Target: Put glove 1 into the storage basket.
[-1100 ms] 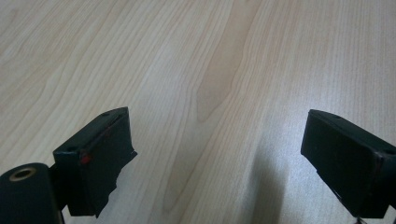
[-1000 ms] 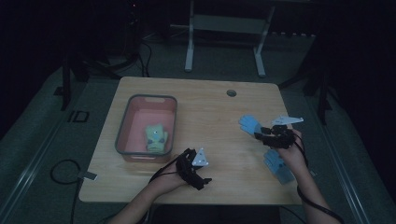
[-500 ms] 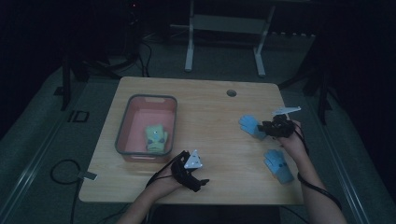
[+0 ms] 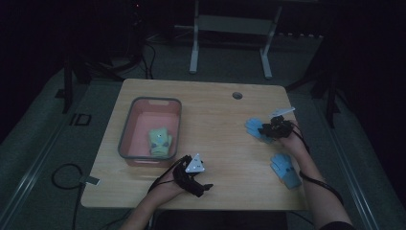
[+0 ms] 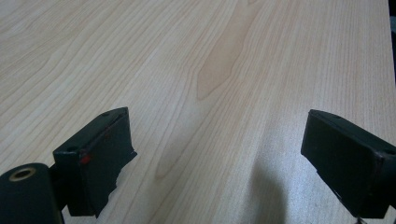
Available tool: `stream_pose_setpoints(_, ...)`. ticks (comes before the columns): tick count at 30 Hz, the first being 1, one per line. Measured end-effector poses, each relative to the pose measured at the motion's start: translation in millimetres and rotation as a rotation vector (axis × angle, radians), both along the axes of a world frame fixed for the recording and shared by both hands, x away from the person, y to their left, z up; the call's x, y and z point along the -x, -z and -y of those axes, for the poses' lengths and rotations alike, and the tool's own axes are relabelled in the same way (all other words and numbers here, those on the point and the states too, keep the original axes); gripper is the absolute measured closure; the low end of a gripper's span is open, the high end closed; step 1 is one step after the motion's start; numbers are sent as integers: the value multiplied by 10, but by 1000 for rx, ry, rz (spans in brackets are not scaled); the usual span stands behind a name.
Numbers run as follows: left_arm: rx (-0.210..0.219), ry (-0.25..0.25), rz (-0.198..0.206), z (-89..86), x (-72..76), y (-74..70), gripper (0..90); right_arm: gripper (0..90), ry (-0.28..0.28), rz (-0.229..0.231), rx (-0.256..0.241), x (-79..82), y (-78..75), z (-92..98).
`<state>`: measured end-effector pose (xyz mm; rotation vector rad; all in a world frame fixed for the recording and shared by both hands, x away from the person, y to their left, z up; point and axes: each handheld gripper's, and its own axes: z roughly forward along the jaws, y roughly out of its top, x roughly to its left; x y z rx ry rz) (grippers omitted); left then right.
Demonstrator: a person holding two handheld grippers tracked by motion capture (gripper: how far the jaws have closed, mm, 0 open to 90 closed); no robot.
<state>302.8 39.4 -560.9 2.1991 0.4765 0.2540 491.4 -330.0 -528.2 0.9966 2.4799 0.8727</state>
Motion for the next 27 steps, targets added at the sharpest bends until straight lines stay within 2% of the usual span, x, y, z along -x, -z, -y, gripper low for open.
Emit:
stream_pose_setpoints(2,2,-1,-3,-2,-1,8,92,612,5,-25,-13,-36,33,2)
stream_pose_setpoints(5,-11,0,6,-8,2,12,92,618,6,-36,25,-55,102,-4)
stream_pose_setpoints(7,-4,0,5,-13,0,17,92,655,9,-34,34,-42,104,-18)
stream_pose_setpoints(10,1,0,6,-17,-1,13,92,790,32,-57,49,-18,89,-88)
stream_pose_setpoints(13,3,0,9,-15,2,10,92,819,75,-93,83,-4,55,-181)
stream_pose_setpoints(17,2,-3,11,-16,7,21,92,840,119,-115,71,62,17,-282)
stream_pose_setpoints(21,10,-9,16,-24,10,18,92,845,181,-97,-27,257,-124,-345)
stream_pose_setpoints(23,0,-15,28,-22,12,15,92,849,211,-84,-73,379,-214,-381)
stream_pose_setpoints(27,1,-22,31,-23,16,4,92,866,274,-58,-132,629,-395,-470)
